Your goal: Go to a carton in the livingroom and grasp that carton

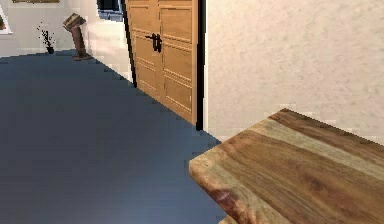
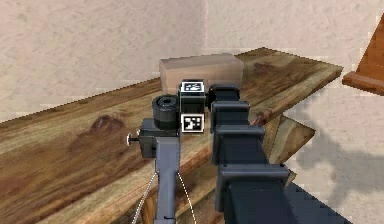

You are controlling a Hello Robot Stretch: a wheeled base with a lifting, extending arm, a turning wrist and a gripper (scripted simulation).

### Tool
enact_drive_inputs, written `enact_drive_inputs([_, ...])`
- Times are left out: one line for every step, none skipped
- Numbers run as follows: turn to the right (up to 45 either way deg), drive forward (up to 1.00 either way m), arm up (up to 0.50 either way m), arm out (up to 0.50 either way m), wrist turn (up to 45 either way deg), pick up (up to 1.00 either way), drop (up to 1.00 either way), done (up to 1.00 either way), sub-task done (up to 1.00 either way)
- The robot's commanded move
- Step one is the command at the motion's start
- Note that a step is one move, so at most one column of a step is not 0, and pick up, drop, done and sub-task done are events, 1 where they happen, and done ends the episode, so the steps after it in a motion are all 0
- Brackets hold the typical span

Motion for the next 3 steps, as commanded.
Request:
enact_drive_inputs([0.0,0.00,0.00,0.00,45.0,0.00,0.00,0.00,0.00])
enact_drive_inputs([0.0,0.00,0.00,0.00,45.0,0.00,0.00,0.00,0.00])
enact_drive_inputs([0.0,0.00,0.00,0.00,45.0,0.00,0.00,0.00,0.00])
